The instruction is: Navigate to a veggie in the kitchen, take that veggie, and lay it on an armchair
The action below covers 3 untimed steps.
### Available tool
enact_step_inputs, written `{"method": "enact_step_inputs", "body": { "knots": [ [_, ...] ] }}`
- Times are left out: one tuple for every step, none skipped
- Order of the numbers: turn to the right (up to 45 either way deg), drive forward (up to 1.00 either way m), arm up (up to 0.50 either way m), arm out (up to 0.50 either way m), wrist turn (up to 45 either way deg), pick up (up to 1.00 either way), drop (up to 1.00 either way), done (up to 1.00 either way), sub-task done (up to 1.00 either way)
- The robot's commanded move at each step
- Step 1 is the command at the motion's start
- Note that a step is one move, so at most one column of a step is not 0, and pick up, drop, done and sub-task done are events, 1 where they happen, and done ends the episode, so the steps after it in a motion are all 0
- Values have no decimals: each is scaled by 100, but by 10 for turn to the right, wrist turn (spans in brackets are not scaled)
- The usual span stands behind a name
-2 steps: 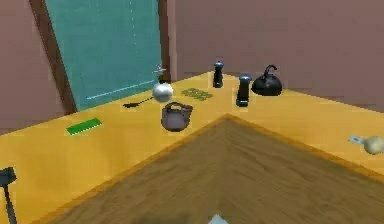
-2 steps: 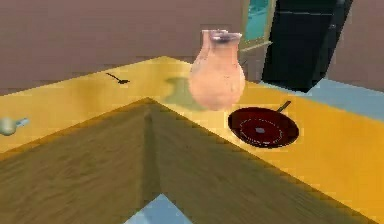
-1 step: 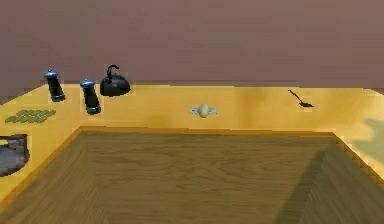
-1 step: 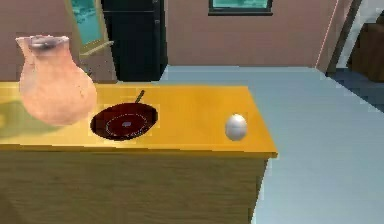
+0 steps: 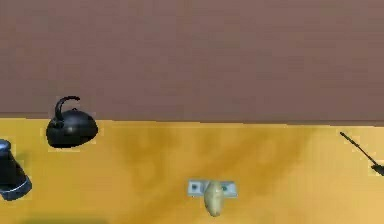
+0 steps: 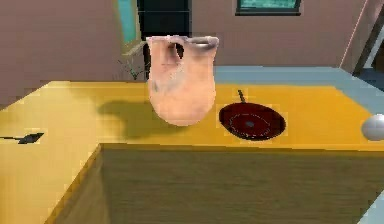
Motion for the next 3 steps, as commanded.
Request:
{"method": "enact_step_inputs", "body": {
  "knots": [
    [-450, 0, 0, 0, 0, 0, 0, 0, 0],
    [-300, 0, 0, 0, 0, 0, 0, 0, 0],
    [0, 0, 50, 0, 0, 0, 0, 0, 0]
  ]
}}
